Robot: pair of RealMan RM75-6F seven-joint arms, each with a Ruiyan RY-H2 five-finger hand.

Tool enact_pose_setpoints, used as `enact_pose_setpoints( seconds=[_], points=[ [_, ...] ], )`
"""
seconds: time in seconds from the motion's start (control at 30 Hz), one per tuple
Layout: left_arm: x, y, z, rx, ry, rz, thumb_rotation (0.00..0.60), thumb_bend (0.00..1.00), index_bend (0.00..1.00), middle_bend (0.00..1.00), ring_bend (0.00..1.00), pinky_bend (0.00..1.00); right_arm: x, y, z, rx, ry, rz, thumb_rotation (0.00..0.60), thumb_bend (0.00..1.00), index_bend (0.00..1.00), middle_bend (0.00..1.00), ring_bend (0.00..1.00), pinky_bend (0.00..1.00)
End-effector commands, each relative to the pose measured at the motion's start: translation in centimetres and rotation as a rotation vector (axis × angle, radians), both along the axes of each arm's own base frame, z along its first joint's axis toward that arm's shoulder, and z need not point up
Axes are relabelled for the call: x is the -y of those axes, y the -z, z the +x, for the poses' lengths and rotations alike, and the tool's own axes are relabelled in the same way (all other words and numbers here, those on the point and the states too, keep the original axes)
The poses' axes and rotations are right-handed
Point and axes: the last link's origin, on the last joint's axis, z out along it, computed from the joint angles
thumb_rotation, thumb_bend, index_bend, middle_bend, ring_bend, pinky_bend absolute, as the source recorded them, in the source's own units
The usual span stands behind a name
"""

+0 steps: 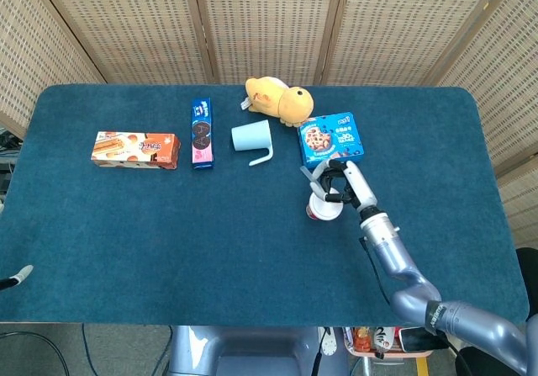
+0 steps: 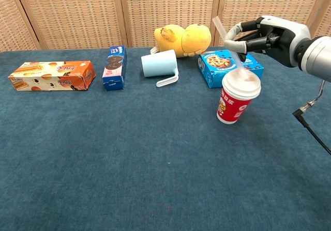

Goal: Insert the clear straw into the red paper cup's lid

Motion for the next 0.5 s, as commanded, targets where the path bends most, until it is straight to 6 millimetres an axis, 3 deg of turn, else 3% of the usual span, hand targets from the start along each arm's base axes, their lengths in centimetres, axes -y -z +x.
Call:
enact_pose_setpoints(
  seconds=[0.03,0.5],
  points=[
    [0.0,0.0,0.0,0.0,0.0,0.0,0.6,0.16,0.0,0.0,0.0,0.0,-0.1,-0.1,0.0,0.012,0.001,-0.001,0.6,0.55,0.71,0.32,0.18,0.2],
    [0.0,0.0,0.0,0.001,-0.002,-0.004,0.6,0.16,0.0,0.0,0.0,0.0,0.1,-0.8,-1.1,0.052,0.027,0.0,0.6,0.55,0.71,0.28,0.16,0.17]
  ],
)
